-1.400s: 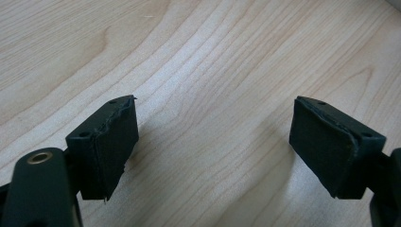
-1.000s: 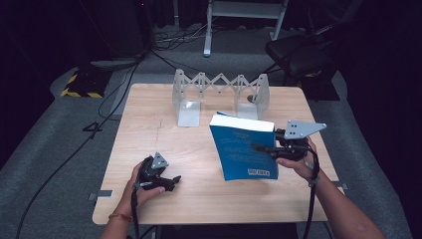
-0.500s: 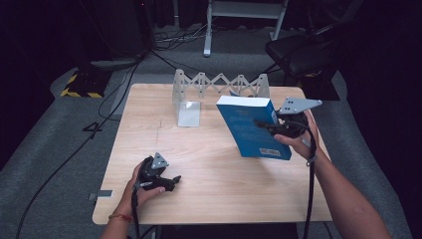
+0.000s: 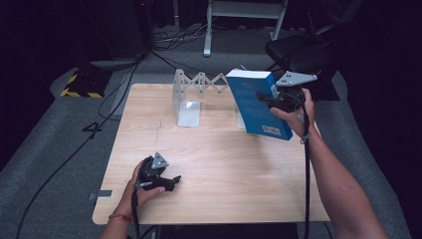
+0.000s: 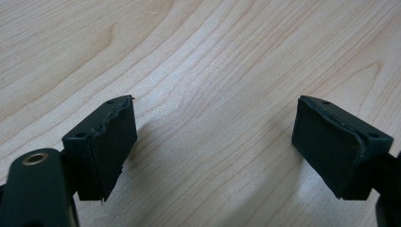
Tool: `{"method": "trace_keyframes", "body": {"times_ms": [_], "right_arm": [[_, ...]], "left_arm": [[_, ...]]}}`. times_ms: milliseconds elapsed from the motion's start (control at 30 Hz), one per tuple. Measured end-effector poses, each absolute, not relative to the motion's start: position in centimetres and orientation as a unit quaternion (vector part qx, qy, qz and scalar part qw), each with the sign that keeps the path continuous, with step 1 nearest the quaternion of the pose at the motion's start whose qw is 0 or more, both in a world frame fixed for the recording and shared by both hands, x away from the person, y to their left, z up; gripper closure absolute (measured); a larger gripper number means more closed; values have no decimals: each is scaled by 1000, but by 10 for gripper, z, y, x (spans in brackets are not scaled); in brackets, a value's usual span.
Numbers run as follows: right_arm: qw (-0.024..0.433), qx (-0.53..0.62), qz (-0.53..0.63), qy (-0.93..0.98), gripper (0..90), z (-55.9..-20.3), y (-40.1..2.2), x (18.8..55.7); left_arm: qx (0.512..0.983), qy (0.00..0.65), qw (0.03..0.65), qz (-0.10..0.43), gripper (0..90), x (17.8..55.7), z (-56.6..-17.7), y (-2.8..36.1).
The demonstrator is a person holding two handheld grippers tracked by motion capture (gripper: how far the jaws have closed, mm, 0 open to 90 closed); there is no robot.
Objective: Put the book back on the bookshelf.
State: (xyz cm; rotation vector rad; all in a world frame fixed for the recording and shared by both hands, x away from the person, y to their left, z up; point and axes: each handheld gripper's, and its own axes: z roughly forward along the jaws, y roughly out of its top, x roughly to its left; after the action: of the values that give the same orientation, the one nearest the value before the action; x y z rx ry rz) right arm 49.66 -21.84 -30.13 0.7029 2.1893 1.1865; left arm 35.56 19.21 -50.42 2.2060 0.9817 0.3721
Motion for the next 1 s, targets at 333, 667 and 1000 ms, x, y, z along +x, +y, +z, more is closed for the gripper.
{"method": "trace_keyframes", "body": {"times_ms": [333, 667, 1000], "right_arm": [[294, 306, 438, 793, 618, -301, -212, 530], [306, 363, 450, 757, 616, -306, -213, 545], [314, 368, 457, 746, 616, -309, -223, 535]], "left_arm": [[849, 377, 342, 142, 149, 356, -504, 192], [849, 376, 342, 143, 149, 356, -504, 192], [849, 376, 342, 143, 150, 356, -504, 192]]}}
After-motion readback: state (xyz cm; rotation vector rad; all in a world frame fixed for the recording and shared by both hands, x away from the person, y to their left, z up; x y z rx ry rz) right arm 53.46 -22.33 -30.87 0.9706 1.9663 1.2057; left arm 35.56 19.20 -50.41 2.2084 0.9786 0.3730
